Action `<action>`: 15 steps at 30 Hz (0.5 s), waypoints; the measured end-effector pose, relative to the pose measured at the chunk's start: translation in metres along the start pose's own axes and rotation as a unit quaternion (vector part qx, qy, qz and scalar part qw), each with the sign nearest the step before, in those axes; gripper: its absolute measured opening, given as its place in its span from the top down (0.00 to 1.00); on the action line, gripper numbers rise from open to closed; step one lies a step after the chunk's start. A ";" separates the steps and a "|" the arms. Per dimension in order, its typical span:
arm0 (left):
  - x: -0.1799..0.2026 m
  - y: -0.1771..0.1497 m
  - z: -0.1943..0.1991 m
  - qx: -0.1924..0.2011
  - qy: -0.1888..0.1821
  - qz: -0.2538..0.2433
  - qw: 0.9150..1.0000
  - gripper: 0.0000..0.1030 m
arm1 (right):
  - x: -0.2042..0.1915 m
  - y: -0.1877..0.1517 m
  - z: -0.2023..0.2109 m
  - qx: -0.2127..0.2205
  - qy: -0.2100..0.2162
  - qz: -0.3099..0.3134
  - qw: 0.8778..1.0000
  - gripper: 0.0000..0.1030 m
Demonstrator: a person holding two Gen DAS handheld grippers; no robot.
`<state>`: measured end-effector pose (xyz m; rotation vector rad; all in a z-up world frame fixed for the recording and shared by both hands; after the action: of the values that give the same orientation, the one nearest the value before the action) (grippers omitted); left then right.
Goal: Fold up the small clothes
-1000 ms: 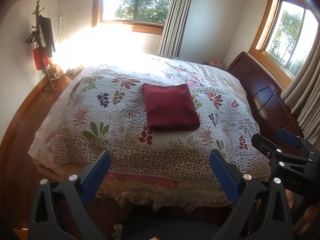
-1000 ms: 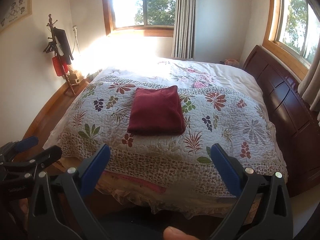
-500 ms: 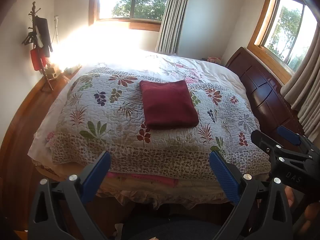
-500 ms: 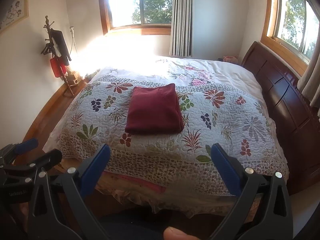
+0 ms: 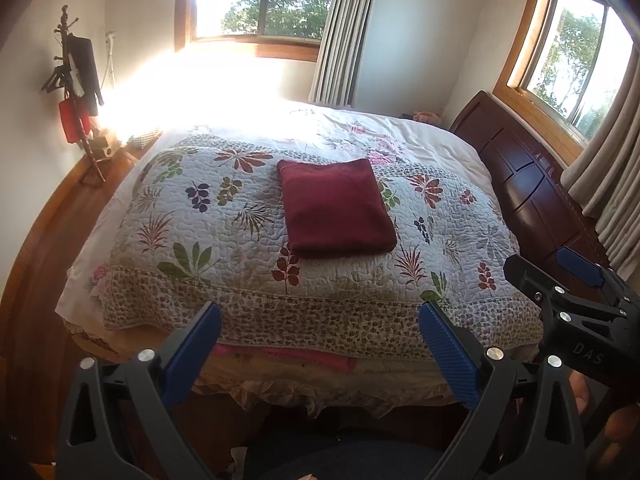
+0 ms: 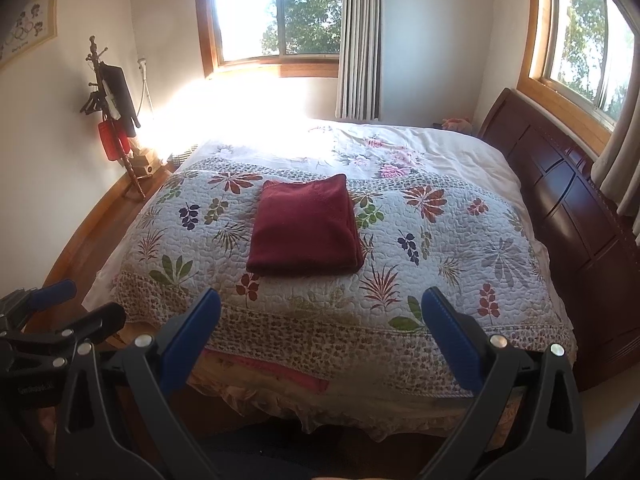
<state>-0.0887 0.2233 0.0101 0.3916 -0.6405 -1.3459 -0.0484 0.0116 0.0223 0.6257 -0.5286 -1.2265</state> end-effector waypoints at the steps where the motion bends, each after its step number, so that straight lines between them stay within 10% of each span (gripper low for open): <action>1: 0.000 0.000 0.000 0.000 0.000 0.000 1.000 0.04 | 0.000 0.000 0.000 0.000 0.000 0.000 1.000 0.03; 15: -0.001 0.002 -0.001 -0.001 0.004 -0.001 1.000 0.04 | -0.001 0.000 -0.002 -0.001 0.003 -0.002 1.000 0.03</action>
<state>-0.0862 0.2242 0.0102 0.3965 -0.6326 -1.3462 -0.0473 0.0130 0.0209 0.6282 -0.5208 -1.2275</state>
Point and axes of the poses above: each gripper's, at about its wrist camera, not at the fingertips, and z roughly against the way its jaws point, x to its right, y to its top, the point moved 1 cm from there along -z, roughly the way its jaws point, and after that the axes turned 4 degrees about z, right-handed, at the moved point
